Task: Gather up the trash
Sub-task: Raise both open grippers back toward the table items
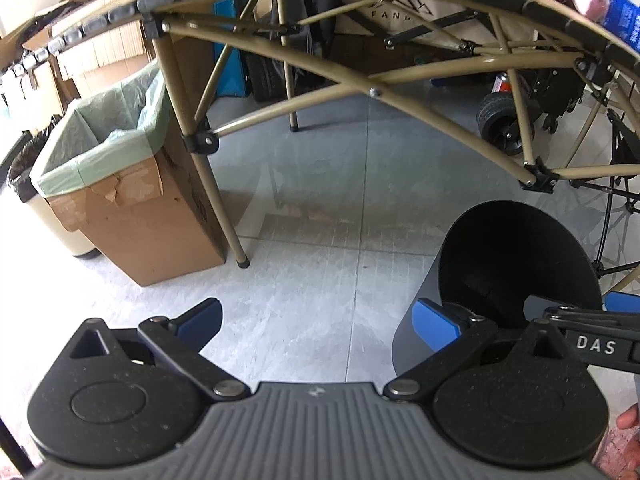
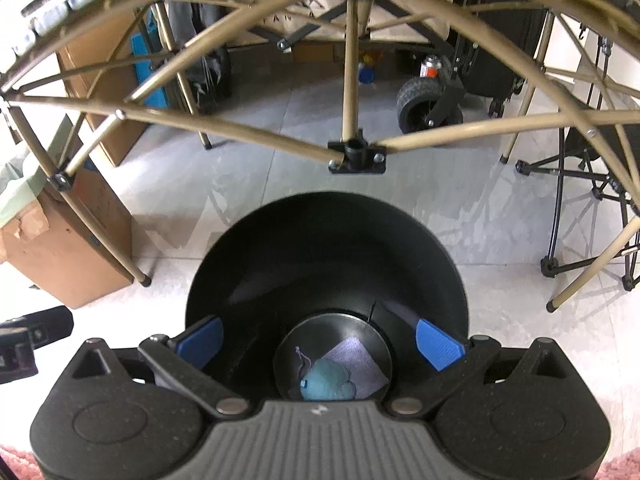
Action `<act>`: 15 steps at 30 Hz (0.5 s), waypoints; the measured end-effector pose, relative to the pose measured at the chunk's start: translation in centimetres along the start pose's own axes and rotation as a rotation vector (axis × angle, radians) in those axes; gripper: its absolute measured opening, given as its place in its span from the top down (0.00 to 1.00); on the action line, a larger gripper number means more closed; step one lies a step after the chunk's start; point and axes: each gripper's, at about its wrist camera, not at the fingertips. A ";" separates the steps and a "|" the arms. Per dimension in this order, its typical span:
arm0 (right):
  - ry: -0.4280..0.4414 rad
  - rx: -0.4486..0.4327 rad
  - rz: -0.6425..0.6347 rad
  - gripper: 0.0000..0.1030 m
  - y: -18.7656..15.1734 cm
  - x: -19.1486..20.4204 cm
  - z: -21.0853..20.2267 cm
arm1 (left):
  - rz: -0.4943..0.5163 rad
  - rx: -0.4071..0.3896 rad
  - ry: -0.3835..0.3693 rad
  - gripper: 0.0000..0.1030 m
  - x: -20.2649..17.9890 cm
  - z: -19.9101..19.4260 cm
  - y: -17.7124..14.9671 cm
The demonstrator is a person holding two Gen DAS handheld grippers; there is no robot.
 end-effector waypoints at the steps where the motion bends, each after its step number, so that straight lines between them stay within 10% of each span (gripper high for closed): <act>1: 0.002 -0.010 0.002 0.00 0.0 -0.1 -0.5 | -0.001 -0.012 -0.003 0.00 -0.1 -0.4 0.0; 15: 0.021 -0.205 -0.014 0.00 0.1 -2.0 -9.4 | 0.007 -0.186 -0.063 0.00 -1.9 -7.8 0.6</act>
Point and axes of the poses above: each gripper's, at about its wrist camera, not at the fingertips, and z roughly the way its jaws point, x to its left, y to its top, and after that the axes turned 3 degrees about -z, right-handed
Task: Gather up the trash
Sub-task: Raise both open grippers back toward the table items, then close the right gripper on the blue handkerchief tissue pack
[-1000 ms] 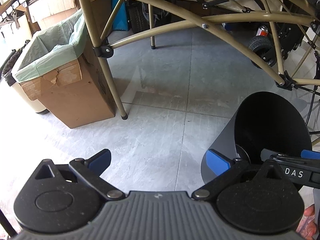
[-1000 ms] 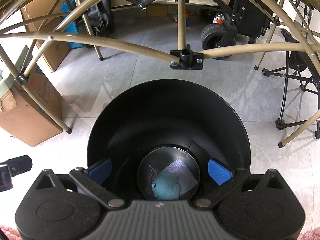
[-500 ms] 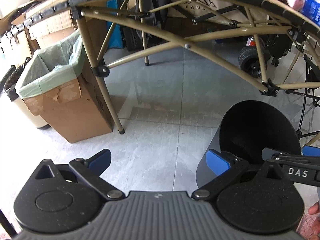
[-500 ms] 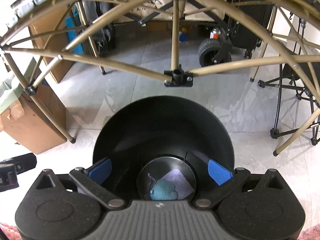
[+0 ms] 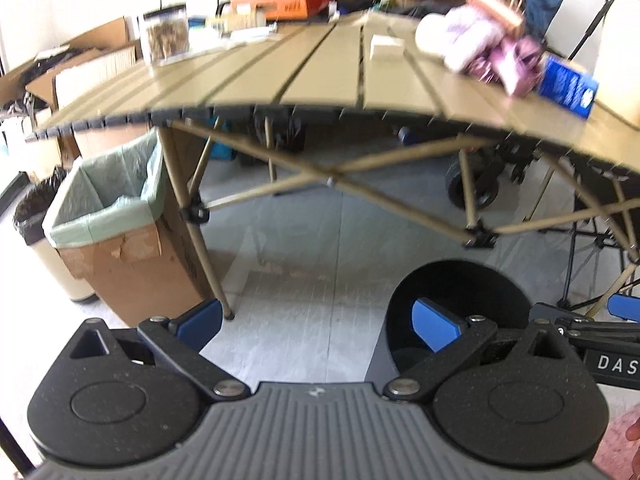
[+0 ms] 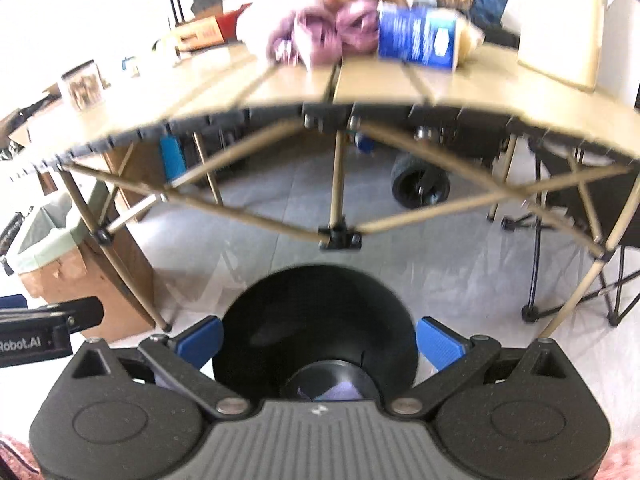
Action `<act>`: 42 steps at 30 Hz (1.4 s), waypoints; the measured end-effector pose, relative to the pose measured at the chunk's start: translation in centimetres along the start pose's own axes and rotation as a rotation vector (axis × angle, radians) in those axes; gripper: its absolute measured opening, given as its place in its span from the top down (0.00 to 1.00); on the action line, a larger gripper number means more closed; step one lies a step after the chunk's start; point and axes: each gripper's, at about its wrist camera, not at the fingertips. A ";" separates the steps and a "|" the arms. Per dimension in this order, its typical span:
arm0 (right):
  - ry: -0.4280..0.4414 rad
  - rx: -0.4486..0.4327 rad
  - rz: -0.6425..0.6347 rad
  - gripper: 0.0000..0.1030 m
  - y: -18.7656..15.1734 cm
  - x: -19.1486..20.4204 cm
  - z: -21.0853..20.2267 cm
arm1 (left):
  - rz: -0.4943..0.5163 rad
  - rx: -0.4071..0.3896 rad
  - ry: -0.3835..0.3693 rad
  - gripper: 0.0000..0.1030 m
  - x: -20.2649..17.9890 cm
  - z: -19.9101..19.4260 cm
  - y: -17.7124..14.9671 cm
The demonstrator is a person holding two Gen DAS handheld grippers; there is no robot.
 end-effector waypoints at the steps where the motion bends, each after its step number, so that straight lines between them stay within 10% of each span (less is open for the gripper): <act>1: 0.000 -0.019 -0.002 0.00 0.2 -0.2 -0.7 | 0.002 -0.013 -0.003 0.00 -0.2 -0.5 0.2; 26: -0.025 -0.489 0.017 0.00 11.0 -5.9 -7.2 | -0.055 -0.266 -0.049 0.00 -4.5 -4.2 10.6; 42: -0.163 -0.468 0.073 0.00 16.6 -6.2 0.5 | -0.150 -0.313 -0.049 0.00 -5.4 0.7 18.8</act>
Point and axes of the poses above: each gripper's, at about its wrist camera, not at the fingertips, and z roughly the way its jaws point, x to its left, y to its top, and after that the axes turned 3 degrees about -z, right-handed
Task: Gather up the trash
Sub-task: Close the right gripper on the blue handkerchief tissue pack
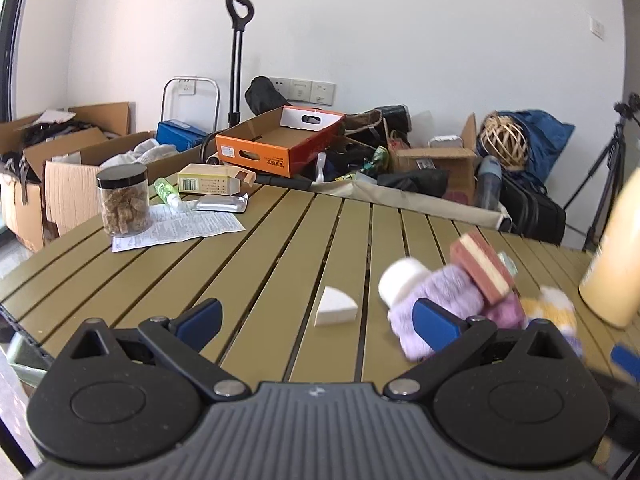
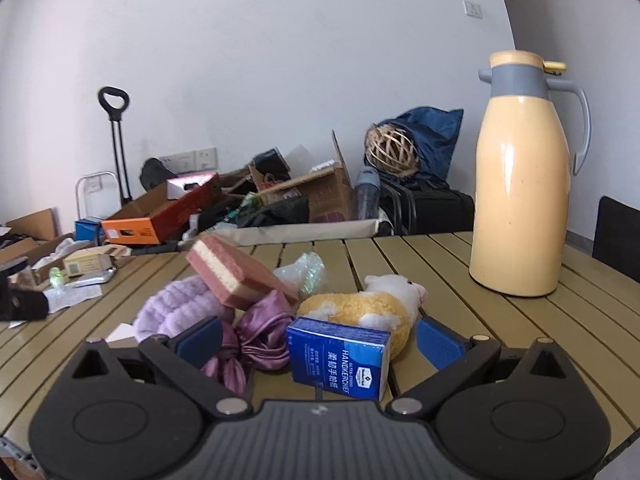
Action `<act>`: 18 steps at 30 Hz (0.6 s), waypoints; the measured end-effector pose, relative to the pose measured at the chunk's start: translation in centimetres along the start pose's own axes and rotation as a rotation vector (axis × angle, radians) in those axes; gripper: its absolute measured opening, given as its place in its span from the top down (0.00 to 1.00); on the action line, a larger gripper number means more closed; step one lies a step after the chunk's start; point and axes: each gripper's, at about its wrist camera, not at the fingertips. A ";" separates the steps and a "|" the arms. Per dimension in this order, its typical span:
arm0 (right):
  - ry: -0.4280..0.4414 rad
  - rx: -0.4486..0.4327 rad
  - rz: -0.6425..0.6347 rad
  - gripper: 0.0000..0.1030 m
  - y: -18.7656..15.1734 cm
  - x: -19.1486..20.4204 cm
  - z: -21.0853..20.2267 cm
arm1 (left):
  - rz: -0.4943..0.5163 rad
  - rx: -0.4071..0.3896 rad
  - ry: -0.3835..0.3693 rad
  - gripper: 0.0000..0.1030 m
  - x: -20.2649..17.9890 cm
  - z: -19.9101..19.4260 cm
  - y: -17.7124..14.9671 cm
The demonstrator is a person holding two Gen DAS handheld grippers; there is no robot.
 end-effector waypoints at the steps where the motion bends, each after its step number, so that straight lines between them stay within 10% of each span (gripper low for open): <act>1: -0.013 0.013 0.005 0.00 -0.1 0.0 0.6 | -0.011 0.002 0.000 0.00 0.0 0.6 0.1; 18: -0.137 0.121 0.007 0.09 -1.2 0.9 6.6 | -0.020 0.082 0.015 0.00 1.2 6.2 -0.5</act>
Point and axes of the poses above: each gripper's, at about its wrist camera, not at the fingertips, and z roughly the way its jaws point, x to its left, y to its top, and after that the axes turned 3 degrees about -z, right-handed
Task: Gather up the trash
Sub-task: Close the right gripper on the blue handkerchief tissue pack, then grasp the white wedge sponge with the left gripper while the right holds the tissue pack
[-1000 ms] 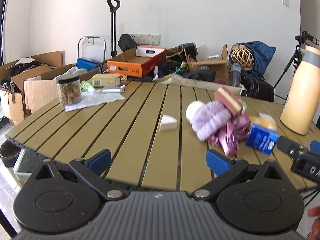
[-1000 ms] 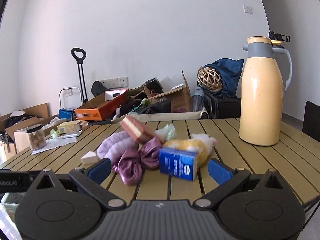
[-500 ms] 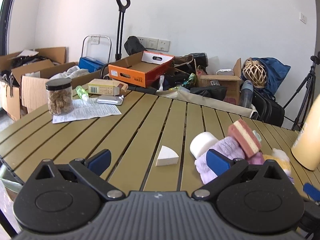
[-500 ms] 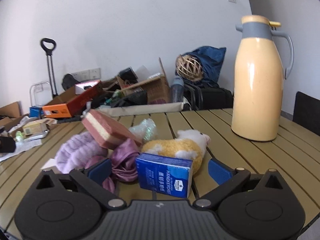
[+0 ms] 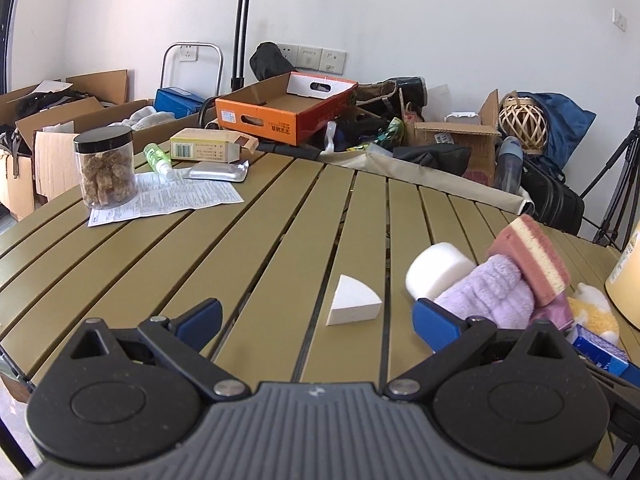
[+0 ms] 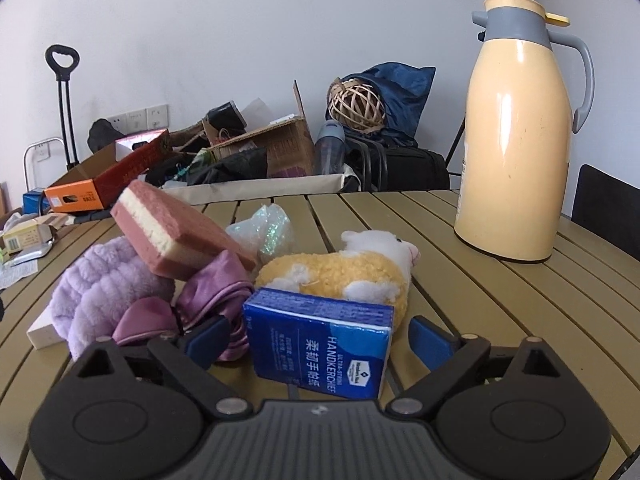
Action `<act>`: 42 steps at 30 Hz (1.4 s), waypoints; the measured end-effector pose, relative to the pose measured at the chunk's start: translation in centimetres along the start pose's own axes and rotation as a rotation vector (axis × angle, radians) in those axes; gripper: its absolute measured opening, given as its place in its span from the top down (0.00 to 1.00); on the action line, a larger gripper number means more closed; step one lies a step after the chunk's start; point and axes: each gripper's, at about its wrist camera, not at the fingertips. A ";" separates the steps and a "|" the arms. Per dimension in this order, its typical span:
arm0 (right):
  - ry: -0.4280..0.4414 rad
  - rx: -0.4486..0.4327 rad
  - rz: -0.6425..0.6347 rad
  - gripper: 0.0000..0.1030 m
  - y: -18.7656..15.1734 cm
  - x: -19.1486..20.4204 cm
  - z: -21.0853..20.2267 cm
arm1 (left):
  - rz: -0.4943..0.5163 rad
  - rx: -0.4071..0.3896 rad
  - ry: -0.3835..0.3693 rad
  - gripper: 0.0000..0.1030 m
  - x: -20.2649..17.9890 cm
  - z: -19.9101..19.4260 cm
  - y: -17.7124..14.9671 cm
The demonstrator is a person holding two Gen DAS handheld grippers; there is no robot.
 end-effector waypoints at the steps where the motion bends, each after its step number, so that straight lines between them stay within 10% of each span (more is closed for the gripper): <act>1: -0.004 0.002 -0.001 0.11 0.0 0.0 0.1 | -0.002 0.001 0.001 0.00 0.1 0.0 0.0; 10: 0.016 0.014 0.016 0.31 -0.1 -0.3 0.4 | 0.010 -0.002 0.003 0.00 0.1 -0.2 -0.3; 42: 0.064 -0.133 0.356 0.32 1.1 -12.3 -2.4 | 0.150 0.070 0.078 0.00 -3.6 5.9 0.4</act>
Point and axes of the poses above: each gripper's, at about its wrist camera, not at the fingertips, and z roughly the way its jaws point, x to its left, y to its top, and after that the axes turned 3 degrees about -z, right-handed
